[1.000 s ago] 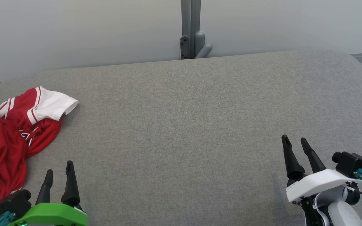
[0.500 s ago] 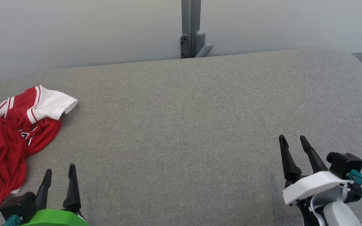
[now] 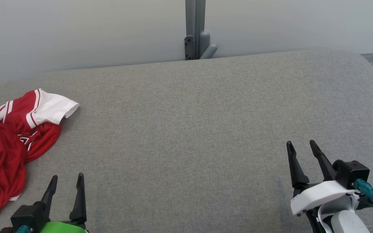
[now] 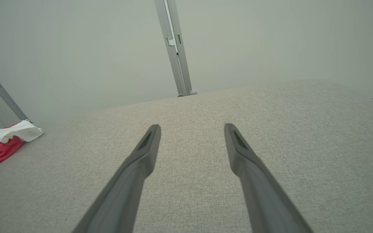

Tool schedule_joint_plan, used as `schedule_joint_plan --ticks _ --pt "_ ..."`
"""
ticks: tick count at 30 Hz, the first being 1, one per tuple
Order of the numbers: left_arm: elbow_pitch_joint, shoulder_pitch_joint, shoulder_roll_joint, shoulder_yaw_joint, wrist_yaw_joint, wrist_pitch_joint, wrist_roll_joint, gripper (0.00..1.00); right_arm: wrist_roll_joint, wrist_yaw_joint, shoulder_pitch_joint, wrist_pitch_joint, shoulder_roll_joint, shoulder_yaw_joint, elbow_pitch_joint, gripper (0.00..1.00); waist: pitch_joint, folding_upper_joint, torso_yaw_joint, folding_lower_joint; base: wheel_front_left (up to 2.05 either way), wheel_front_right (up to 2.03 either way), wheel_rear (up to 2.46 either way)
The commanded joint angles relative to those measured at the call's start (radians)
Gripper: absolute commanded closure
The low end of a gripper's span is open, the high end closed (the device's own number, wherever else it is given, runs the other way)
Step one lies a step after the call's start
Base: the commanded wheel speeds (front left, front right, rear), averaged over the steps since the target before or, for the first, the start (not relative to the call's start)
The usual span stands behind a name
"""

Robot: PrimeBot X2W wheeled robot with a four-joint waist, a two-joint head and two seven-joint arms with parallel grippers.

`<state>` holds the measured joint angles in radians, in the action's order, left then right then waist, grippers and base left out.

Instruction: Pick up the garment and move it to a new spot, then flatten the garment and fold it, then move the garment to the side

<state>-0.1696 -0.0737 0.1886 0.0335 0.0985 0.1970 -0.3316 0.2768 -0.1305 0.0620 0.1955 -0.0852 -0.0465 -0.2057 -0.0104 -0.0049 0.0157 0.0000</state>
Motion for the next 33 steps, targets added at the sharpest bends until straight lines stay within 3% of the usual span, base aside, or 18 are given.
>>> schedule_joint_plan --ticks 1,33 --pt "0.006 -0.008 0.010 0.001 0.007 0.011 0.019 0.00 -0.024 0.000 -0.005 0.009 -0.002 0.000 0.007 0.00 0.000 0.0036 0.001 0.0000 0.00 0.00 0.00" --pt "-0.011 -0.052 0.014 -0.010 0.032 0.068 0.203 0.00 -0.229 0.000 -0.033 0.070 0.009 0.021 -0.023 0.00 -0.002 0.0048 0.004 0.0000 0.00 0.00 0.00"
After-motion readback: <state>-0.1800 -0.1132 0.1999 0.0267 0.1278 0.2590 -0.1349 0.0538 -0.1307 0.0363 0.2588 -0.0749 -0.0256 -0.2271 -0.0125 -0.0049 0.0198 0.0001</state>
